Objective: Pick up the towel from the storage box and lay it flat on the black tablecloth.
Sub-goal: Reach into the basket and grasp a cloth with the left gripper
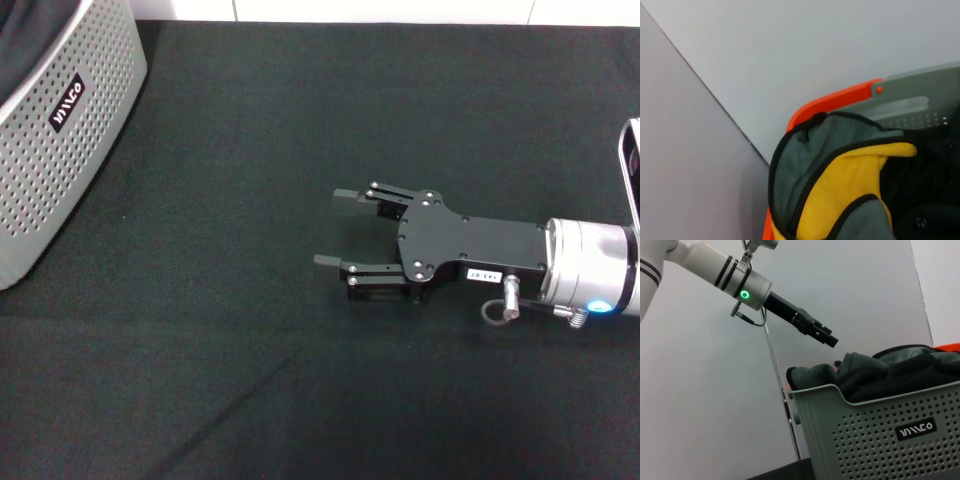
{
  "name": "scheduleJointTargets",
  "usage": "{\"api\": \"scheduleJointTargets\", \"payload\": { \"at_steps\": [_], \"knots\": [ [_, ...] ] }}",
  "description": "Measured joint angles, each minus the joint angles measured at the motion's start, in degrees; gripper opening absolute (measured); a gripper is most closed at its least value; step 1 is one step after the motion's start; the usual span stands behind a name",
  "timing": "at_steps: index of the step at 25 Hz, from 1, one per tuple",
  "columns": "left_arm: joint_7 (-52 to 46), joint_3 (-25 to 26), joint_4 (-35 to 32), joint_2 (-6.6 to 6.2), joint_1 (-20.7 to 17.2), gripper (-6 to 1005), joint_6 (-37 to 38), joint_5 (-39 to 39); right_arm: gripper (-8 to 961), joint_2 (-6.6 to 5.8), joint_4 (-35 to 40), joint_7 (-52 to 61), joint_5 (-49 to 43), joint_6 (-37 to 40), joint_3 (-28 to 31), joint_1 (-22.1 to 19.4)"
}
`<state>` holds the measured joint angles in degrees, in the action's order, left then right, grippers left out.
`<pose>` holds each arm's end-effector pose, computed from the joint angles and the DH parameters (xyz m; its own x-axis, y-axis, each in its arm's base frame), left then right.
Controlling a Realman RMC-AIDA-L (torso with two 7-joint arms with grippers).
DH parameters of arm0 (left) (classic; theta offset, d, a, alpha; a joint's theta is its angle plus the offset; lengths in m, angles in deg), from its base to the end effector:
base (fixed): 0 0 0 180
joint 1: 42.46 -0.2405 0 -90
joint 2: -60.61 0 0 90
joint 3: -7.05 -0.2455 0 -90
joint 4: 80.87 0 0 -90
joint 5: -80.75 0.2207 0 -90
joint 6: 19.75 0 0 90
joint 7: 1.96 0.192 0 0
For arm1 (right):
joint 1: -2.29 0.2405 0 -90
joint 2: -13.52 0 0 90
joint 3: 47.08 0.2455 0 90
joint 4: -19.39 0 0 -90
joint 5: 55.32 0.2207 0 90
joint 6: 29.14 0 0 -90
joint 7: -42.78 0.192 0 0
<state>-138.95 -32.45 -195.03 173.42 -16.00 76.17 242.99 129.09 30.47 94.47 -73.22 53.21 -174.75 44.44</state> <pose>-0.2348 0.3502 0.2620 0.7375 0.6446 0.2016 0.3588 -0.1210 -0.9256 0.1482 0.3262 -0.1206 0.6996 -0.1702 -0.6939 -0.2275 -0.9737 0.0094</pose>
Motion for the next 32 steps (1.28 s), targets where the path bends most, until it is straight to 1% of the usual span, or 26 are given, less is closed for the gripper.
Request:
{"api": "scheduleJointTargets", "payload": {
  "at_steps": [1, 4, 7, 10, 15, 18, 21, 25, 28, 32],
  "knots": [
    [0.1, -1.0, 0.7, 0.32, -0.4, 619, -1.6, 0.0, 842, 0.02, 0.0, -0.1, 0.0, 0.0, 0.1, -0.1],
    [0.2, -3.9, 3.2, 0.76, -1.3, 612, -5.0, 0.0, 841, 0.06, 0.1, -0.2, -0.1, 0.0, 0.4, -0.3],
    [0.4, -6.0, 7.0, 0.52, -1.6, 605, -7.8, 0.1, 841, 0.07, 0.1, -0.2, 0.0, 0.0, 0.4, -0.5],
    [0.7, -6.0, 9.4, -0.03, -1.5, 598, -9.4, 0.2, 841, 0.09, 0.1, -0.2, 0.3, 0.0, 0.4, -1.0],
    [1.7, -5.8, 10.1, -0.80, -2.3, 587, -10.5, 0.2, 841, 0.10, 0.1, -0.2, 0.3, 0.0, 1.5, -1.5],
    [2.4, -5.8, 10.0, -1.02, -3.3, 580, -10.6, 0.3, 841, 0.15, 0.1, -0.2, 0.2, 0.0, 2.0, -1.5],
    [2.9, -5.8, 10.3, -0.92, -4.0, 573, -11.7, 0.3, 841, 0.18, 0.1, -0.2, 0.5, -0.2, 2.0, -1.3],
    [3.7, -6.0, 11.9, -0.23, -4.1, 564, -13.9, 0.3, 841, 0.18, 0.1, -0.2, 0.5, -1.1, 2.0, -0.7],
    [4.2, -6.1, 13.9, 0.16, -3.3, 557, -14.6, 0.3, 841, 0.18, 0.1, -0.2, 0.5, -1.2, 2.1, -0.5],
    [4.2, -6.1, 17.1, 0.09, -1.7, 548, -15.1, 0.3, 842, 0.18, 0.1, -0.2, 0.5, -1.3, 2.7, -1.0]
  ]
}}
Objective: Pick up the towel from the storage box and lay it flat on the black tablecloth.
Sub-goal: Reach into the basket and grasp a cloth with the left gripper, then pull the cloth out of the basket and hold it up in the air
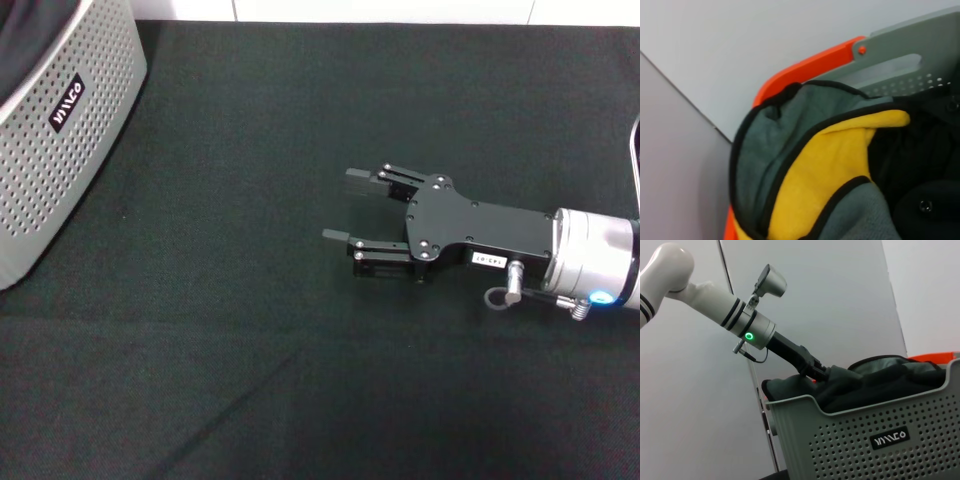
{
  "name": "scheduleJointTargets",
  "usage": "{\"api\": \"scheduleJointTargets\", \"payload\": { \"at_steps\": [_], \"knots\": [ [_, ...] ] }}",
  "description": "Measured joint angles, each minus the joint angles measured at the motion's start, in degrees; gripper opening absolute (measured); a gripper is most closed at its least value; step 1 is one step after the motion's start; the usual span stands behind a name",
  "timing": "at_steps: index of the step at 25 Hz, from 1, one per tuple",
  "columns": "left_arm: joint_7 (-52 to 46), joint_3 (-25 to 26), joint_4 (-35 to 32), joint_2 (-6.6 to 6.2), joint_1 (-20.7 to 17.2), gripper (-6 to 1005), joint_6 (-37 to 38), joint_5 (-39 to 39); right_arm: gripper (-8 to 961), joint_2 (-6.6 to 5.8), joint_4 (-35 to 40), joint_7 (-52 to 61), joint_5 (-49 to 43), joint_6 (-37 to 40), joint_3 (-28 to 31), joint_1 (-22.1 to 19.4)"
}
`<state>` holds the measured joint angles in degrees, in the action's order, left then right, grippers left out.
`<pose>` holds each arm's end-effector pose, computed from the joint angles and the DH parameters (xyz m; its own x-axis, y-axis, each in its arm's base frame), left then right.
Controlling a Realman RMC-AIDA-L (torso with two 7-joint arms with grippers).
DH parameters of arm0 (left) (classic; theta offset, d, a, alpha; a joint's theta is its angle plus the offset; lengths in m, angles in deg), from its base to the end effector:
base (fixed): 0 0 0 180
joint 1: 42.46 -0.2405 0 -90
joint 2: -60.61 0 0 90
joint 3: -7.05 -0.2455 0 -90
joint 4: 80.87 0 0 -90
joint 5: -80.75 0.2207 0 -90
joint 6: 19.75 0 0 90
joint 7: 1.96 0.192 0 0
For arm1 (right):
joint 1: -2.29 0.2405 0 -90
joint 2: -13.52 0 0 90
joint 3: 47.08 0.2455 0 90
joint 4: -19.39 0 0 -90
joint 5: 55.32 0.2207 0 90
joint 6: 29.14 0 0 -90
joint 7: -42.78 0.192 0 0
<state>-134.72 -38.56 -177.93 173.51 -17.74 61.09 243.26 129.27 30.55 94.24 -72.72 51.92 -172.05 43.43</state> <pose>-0.2847 0.3886 0.2247 0.7340 0.6683 0.1205 0.3368 -0.2042 -0.9192 0.1514 0.3351 -0.1163 0.6767 -0.1736 -0.7155 -0.2774 -0.9603 -0.0294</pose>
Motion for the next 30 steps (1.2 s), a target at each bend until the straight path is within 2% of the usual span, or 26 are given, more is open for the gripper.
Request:
{"api": "scheduleJointTargets", "payload": {
  "at_steps": [1, 6, 9, 14, 17, 18, 21, 26, 30],
  "knots": [
    [0.0, 0.0, 0.4, -0.05, 0.2, 546, 0.0, 0.0, 842, 0.00, 0.0, 0.0, 0.0, 0.0, 0.1, -0.1],
    [0.2, -0.1, 0.8, -0.14, 0.7, 347, 0.0, -0.1, 842, 0.03, 0.0, -0.3, 0.0, 0.1, 1.1, -1.2],
    [0.2, 0.0, -1.4, 0.36, 0.5, 126, -0.1, -0.1, 842, 0.08, 0.0, -0.6, 0.0, 0.3, 1.5, -1.8],
    [0.2, 0.3, -8.0, 2.30, -0.9, 24, -0.1, -0.5, 842, 0.09, 0.1, -0.8, 0.0, 0.6, 1.5, -2.3],
    [0.8, 0.4, -14.0, 4.11, -2.5, 24, -0.2, -2.8, 842, 0.09, 0.1, -1.4, 0.0, 0.9, 2.1, -2.7],
    [1.5, 0.8, -16.6, 5.02, -3.3, 24, -0.6, -5.6, 842, 0.09, 0.1, -1.4, 0.0, 0.9, 2.1, -2.7],
    [4.4, 2.4, -18.8, 6.53, -4.5, 24, -2.2, -14.7, 842, -0.08, 0.1, -2.1, 0.0, 1.8, 3.0, -3.8],
    [11.8, 8.2, -17.2, 6.41, -7.9, 25, -4.6, -39.3, 842, -0.31, 0.0, -3.1, -0.2, 4.0, 4.2, -4.6],
    [18.3, 10.1, -15.2, 6.90, -8.7, 25, -4.6, -48.1, 842, -0.69, 0.9, -4.5, -0.1, 5.9, 5.0, -5.0]
  ]
}}
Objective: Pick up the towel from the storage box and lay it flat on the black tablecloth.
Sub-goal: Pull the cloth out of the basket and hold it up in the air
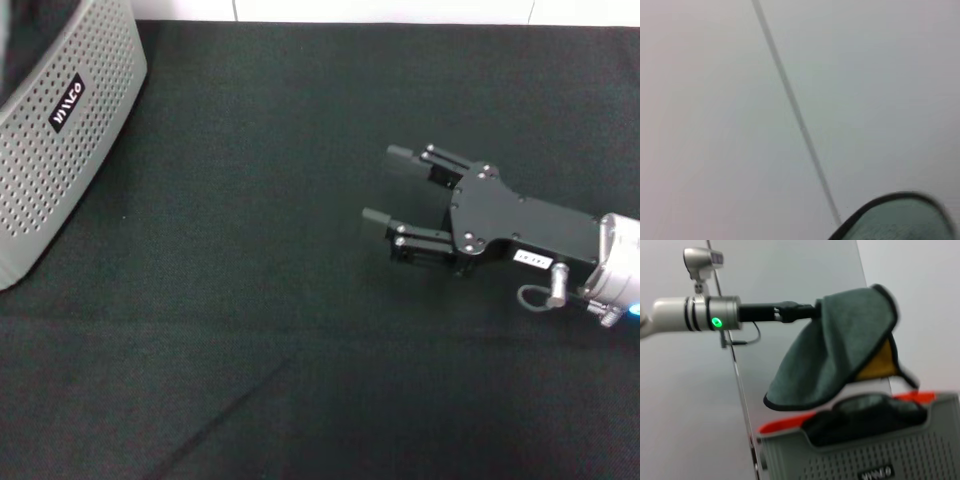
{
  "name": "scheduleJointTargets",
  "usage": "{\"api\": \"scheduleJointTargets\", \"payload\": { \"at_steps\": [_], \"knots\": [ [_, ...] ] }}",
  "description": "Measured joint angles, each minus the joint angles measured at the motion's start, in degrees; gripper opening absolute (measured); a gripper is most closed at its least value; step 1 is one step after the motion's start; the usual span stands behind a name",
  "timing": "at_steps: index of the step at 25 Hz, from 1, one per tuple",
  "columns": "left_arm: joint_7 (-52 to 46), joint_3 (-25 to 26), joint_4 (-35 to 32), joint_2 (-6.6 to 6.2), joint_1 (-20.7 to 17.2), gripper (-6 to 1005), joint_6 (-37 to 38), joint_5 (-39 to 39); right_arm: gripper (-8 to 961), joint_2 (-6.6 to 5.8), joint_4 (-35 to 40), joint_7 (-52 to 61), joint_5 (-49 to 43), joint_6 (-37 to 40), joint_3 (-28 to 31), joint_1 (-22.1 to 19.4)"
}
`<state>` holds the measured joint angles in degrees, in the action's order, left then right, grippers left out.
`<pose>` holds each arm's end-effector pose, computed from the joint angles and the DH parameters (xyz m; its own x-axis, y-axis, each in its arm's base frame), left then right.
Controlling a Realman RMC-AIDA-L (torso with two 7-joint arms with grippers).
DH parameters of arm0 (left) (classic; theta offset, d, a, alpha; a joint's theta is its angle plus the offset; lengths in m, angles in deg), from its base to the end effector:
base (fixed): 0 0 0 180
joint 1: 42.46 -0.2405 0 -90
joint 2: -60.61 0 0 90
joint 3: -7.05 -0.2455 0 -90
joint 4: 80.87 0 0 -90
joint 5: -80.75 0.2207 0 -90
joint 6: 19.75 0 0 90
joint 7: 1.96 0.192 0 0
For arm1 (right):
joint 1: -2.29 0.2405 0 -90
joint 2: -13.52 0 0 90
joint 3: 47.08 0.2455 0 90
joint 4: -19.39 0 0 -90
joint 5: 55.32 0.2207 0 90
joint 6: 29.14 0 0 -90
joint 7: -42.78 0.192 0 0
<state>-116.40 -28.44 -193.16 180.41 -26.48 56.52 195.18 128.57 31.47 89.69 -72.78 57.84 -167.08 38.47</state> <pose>-0.1581 0.3556 0.2424 0.9327 0.0015 0.3607 0.3390 -0.3455 -0.8751 0.1616 0.3263 -0.0908 0.5977 -0.1004 -0.7954 -0.2799 -0.9558 -0.0896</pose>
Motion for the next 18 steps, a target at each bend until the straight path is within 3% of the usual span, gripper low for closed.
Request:
{"api": "scheduleJointTargets", "payload": {
  "at_steps": [7, 11, 18],
  "knots": [
    [7.4, 0.0, 7.0, -0.26, -0.1, 26, 2.1, -12.5, 841, -0.91, 0.6, -1.0, 0.0, 4.8, 3.0, 0.2],
    [13.2, 0.1, 11.8, -0.26, 0.3, 26, 7.1, -18.0, 842, -1.16, 0.7, -1.2, -0.2, 8.5, 5.6, 0.4],
    [19.7, 0.0, 20.4, -0.78, 1.4, 25, 15.5, -22.2, 842, -3.42, 1.7, -0.4, -0.1, 10.9, 8.1, 0.5]
  ]
}}
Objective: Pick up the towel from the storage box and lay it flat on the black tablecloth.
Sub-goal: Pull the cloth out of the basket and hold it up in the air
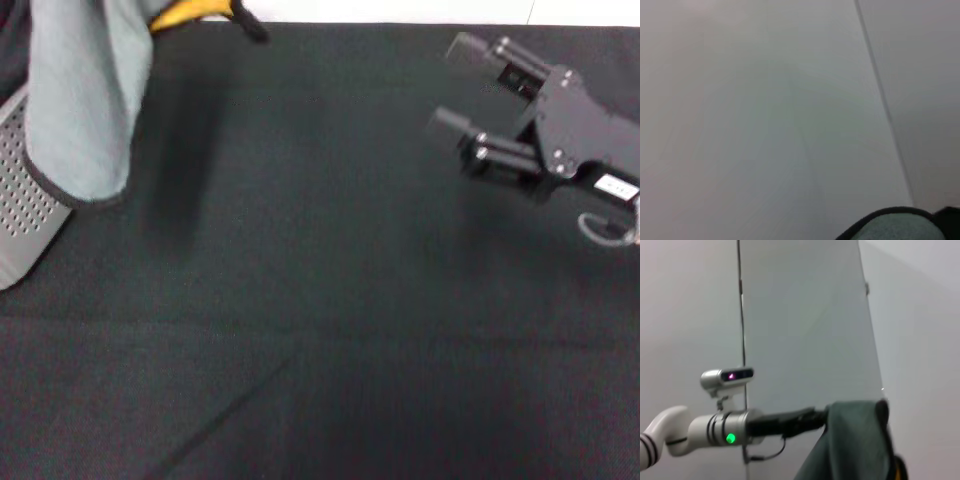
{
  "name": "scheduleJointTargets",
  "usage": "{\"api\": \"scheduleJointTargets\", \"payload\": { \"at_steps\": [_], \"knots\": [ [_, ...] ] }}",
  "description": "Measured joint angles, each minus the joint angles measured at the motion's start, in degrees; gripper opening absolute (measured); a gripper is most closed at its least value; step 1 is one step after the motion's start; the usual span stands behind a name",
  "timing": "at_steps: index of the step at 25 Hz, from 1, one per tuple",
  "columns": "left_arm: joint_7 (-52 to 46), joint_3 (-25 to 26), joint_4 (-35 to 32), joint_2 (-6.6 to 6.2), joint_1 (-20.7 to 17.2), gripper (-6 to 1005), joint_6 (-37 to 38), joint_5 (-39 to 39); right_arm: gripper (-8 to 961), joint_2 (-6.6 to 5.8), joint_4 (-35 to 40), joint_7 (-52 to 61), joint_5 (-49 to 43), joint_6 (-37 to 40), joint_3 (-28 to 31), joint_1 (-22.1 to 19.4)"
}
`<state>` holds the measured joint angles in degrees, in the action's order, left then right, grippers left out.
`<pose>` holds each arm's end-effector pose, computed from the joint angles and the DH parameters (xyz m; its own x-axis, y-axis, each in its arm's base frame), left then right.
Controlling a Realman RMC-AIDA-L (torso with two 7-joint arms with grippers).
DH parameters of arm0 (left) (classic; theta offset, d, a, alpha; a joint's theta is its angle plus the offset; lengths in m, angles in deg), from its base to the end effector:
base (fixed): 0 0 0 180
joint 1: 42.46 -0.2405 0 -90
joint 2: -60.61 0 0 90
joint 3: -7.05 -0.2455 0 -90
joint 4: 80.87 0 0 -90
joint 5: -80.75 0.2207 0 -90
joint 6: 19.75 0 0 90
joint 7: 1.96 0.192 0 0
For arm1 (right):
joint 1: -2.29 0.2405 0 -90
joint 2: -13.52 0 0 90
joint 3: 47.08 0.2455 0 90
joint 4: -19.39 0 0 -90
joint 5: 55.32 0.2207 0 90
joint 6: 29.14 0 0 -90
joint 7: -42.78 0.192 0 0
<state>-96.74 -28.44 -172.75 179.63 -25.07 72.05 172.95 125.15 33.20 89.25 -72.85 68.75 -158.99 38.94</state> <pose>-0.1506 0.3415 0.1768 0.8434 -0.1985 0.4994 0.2319 -0.7039 -0.6714 0.1408 0.3354 -0.0302 0.4543 0.0475 -0.8896 -0.1898 -0.9705 -0.1488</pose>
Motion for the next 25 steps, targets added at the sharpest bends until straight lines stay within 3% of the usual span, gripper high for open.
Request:
{"api": "scheduleJointTargets", "payload": {
  "at_steps": [4, 8, 12, 14, 20, 25],
  "knots": [
    [2.7, -0.2, 3.2, 0.27, 0.6, 26, 4.6, -0.6, 841, -0.48, 0.2, 0.3, -0.3, -0.6, 1.4, 1.1],
    [5.0, -0.7, 6.8, 0.51, 0.6, 31, 7.6, -2.8, 840, -0.07, 0.2, -0.1, -0.3, -3.3, 1.8, 4.0],
    [5.3, -0.9, 8.9, 0.51, 0.8, 36, 8.0, -3.3, 839, 0.92, 0.1, -0.2, -0.7, -6.3, 1.5, 7.2],
    [5.4, -0.9, 9.3, 0.53, 0.8, 38, 8.0, -3.3, 838, 2.13, 0.3, -0.2, -3.3, -8.1, 1.6, 9.0],
    [6.0, -0.8, 9.8, 0.57, 0.8, 45, 8.1, -3.4, 632, 3.77, 0.7, -0.2, -5.4, -8.5, 1.7, 9.8],
    [6.6, -0.8, 10.7, 0.58, 1.1, 51, 8.1, -3.0, 453, 3.49, 2.2, -0.3, -5.4, -8.3, 1.8, 9.0]
  ]
}}
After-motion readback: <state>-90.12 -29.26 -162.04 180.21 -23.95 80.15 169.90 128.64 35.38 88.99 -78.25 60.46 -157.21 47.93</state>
